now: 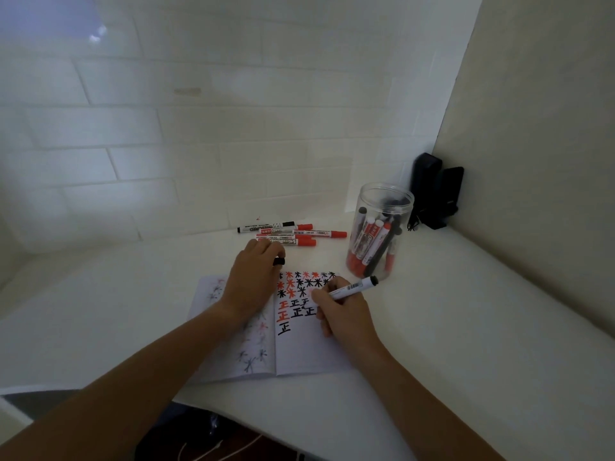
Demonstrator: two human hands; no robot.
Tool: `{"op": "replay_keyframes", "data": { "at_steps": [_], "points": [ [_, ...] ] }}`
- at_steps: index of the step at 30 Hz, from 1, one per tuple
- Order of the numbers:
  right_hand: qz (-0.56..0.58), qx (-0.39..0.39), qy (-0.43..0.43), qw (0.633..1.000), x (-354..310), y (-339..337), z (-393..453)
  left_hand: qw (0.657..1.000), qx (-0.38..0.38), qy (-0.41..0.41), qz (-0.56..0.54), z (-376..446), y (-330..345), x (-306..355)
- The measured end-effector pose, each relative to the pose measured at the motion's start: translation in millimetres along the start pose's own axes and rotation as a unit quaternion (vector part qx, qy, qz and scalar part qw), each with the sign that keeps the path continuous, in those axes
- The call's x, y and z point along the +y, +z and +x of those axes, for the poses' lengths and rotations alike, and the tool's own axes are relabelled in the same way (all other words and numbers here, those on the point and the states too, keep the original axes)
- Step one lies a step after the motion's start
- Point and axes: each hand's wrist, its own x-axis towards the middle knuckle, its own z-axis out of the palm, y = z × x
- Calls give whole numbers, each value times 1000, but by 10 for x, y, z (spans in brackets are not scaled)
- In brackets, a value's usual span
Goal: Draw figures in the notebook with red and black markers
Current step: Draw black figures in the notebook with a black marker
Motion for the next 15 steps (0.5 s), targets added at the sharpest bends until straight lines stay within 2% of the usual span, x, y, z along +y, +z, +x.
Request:
{"op": "replay_keyframes", "data": {
  "at_steps": [2, 10, 15],
  "points": [
    [11, -2, -22, 1000, -15, -11, -8, 999, 7, 17, -33, -128, -77, 63],
    [54, -42, -71, 995, -151, -30, -77, 987, -13, -3, -163, -675, -369, 147],
    [27, -57, -73, 995, -206, -10, -130, 949, -13, -74, -305, -692, -469, 221]
  ]
}}
